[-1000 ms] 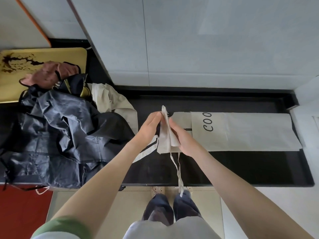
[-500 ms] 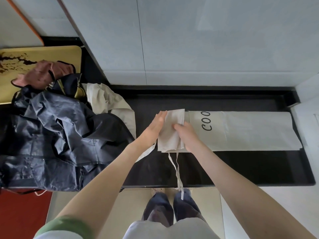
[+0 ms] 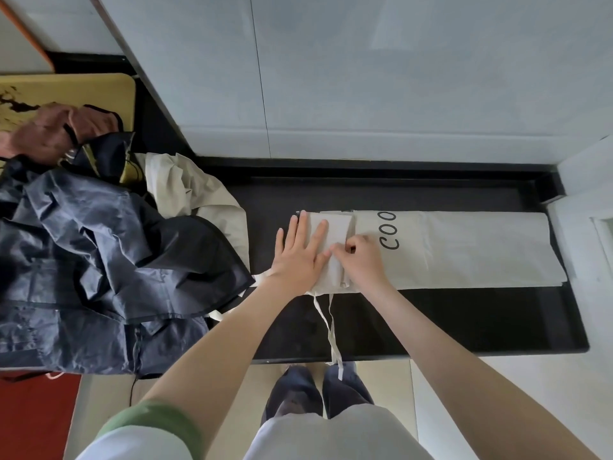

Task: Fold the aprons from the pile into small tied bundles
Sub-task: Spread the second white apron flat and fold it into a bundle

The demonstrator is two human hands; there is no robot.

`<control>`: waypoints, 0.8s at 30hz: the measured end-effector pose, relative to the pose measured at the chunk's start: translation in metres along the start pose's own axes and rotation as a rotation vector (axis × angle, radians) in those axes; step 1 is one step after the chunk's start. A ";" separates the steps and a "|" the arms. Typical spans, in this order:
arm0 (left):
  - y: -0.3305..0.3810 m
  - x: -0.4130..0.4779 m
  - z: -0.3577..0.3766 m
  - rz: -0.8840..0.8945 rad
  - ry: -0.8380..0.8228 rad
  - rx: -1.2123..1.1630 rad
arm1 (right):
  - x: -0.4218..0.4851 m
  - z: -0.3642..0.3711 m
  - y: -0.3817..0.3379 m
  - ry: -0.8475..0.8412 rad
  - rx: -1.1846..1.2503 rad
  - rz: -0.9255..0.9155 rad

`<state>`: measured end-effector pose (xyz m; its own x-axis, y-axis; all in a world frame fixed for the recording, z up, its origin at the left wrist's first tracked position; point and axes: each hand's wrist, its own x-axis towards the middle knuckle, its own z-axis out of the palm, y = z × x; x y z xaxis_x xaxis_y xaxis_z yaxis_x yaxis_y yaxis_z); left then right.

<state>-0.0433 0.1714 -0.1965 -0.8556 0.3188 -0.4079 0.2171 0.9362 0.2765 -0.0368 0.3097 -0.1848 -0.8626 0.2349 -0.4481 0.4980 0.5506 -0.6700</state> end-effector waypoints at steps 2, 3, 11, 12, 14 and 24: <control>0.003 -0.001 -0.002 -0.014 0.005 -0.028 | 0.001 0.000 0.001 -0.012 -0.034 -0.009; 0.005 -0.001 -0.002 -0.017 0.006 -0.052 | 0.001 -0.001 0.001 -0.011 -0.045 -0.019; 0.013 -0.001 -0.001 0.122 0.079 -0.003 | 0.009 -0.014 -0.005 0.005 -0.091 -0.074; 0.014 0.000 0.000 0.135 0.087 0.030 | 0.009 -0.015 -0.005 -0.008 -0.100 -0.076; 0.014 0.001 0.004 0.164 0.087 0.089 | 0.010 -0.018 -0.004 -0.033 -0.106 -0.077; 0.014 0.001 0.005 0.190 0.081 0.156 | -0.001 -0.025 0.004 -0.191 -0.314 -0.166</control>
<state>-0.0385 0.1855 -0.1970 -0.8261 0.4839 -0.2889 0.4418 0.8743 0.2012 -0.0365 0.3322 -0.1724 -0.8823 -0.0144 -0.4705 0.2763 0.7934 -0.5424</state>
